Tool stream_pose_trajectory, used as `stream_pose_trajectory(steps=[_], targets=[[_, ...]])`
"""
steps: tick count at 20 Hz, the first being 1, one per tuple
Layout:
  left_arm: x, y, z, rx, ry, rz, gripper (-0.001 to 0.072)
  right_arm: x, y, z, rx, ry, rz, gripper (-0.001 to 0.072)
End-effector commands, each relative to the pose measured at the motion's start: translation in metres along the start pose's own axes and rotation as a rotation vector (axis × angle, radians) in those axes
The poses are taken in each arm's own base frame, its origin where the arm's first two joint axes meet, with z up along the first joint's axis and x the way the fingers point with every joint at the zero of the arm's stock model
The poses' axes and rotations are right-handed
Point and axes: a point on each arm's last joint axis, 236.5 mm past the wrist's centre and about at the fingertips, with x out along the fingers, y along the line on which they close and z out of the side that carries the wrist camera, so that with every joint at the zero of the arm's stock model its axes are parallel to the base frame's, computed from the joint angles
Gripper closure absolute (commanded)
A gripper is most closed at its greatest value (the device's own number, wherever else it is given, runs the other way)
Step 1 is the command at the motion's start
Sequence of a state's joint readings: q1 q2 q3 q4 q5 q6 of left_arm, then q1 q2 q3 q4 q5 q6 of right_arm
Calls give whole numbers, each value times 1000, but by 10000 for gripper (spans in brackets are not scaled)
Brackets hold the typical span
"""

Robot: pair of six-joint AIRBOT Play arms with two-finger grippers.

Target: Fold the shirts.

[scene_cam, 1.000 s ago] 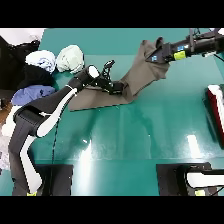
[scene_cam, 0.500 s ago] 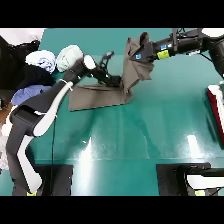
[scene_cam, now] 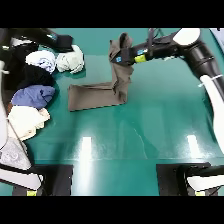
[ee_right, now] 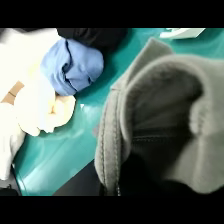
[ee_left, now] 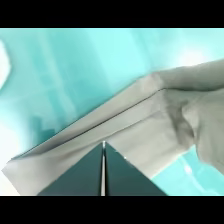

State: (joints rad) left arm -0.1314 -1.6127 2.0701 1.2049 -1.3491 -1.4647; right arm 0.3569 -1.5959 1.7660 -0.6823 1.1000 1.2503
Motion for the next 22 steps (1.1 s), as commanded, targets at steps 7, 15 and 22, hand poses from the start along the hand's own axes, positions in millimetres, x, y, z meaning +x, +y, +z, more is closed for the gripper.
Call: stream_pose_trajectory(steps=[7,15,22], targets=[[-77,25,-21,10,34,91,683,137,-7,-60,-25,79,23,692],[-65,28,-38,-8,100,82,683,150,58,-57,-208,145,223,138],[-65,27,-38,-8,99,79,683,40,-123,-88,120,307,-111,138]])
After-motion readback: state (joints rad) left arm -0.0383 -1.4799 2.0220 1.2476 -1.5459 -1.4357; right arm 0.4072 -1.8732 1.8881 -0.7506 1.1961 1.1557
